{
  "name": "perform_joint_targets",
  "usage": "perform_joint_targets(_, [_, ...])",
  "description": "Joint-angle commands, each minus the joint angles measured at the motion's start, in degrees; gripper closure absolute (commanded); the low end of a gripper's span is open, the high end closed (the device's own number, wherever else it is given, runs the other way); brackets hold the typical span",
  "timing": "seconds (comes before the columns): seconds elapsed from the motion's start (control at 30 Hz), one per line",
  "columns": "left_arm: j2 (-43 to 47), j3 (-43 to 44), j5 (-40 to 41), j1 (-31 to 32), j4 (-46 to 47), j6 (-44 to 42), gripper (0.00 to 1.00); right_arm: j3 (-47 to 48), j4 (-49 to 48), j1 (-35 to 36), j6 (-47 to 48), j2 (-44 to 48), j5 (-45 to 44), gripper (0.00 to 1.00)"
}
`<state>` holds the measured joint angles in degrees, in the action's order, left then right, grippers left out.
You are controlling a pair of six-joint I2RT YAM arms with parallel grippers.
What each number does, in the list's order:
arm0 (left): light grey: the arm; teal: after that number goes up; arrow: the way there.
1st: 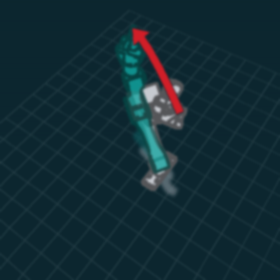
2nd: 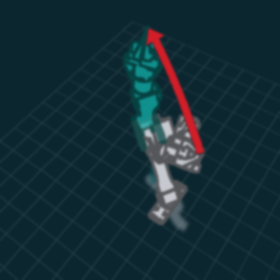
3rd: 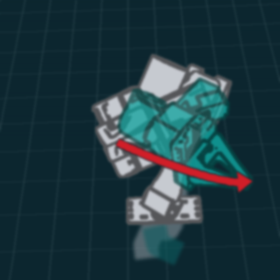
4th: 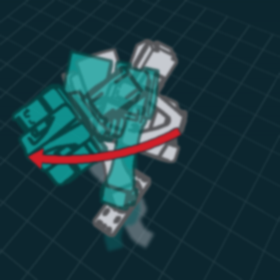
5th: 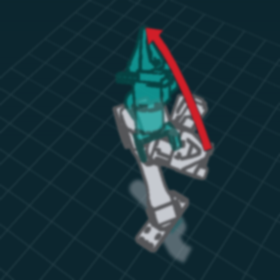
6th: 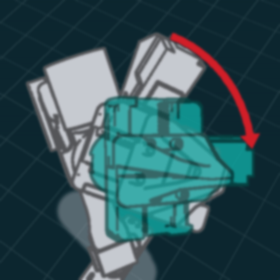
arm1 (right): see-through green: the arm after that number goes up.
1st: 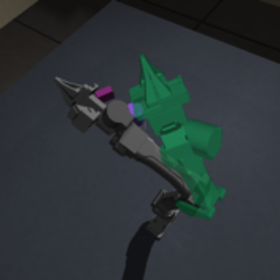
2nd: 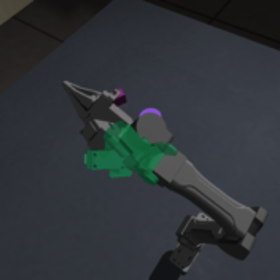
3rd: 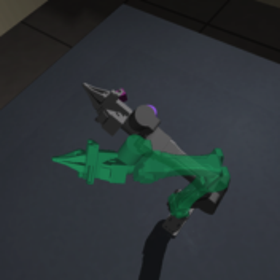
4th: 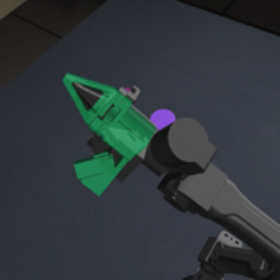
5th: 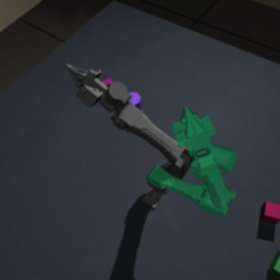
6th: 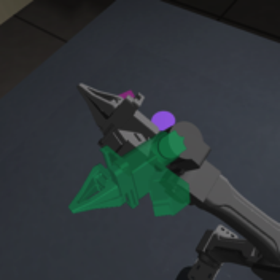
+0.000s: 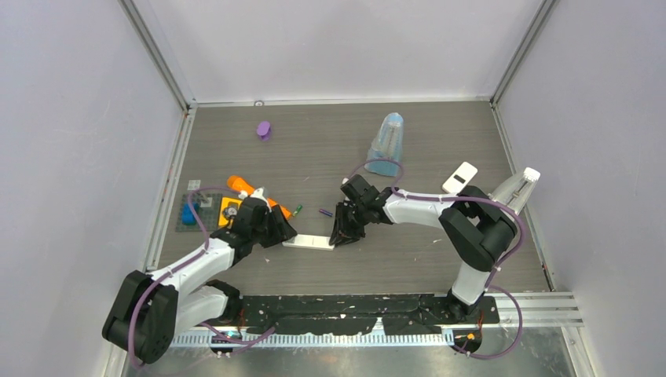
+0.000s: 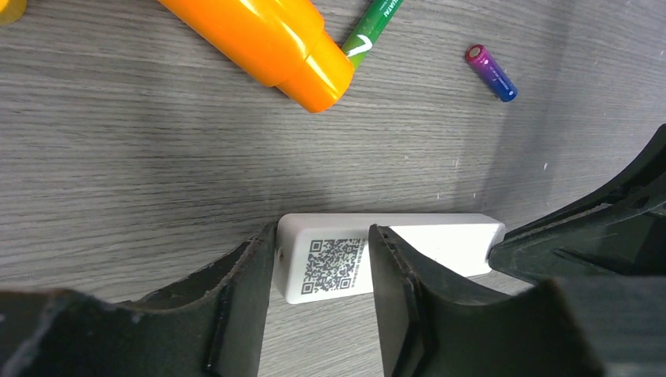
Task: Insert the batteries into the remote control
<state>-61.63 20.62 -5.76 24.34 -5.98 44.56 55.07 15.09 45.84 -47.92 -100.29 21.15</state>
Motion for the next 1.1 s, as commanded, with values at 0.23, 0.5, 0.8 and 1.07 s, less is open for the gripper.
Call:
perform_joint_targets(0.23, [-1.4,-4.1,-4.1,-0.2,2.2,0.3,0.75,2.0,-2.9,1.9,-2.8,-2.1,-1.0,0.76])
perform_joint_targets(0.5, [-2.4,-6.7,-7.6,0.0,6.4,1.6,0.91,2.6,-4.2,2.6,-4.5,-2.9,-0.7,0.78])
perform_joint_targets(0.8, [-5.1,-8.7,-9.3,2.4,12.4,3.9,1.0,2.3,-6.7,3.4,-7.6,-4.0,-1.6,0.78])
perform_joint_targets(1.07, [-7.2,-8.6,-9.6,3.2,14.2,4.1,1.0,2.5,-8.0,3.5,-11.3,-4.6,-3.6,0.76])
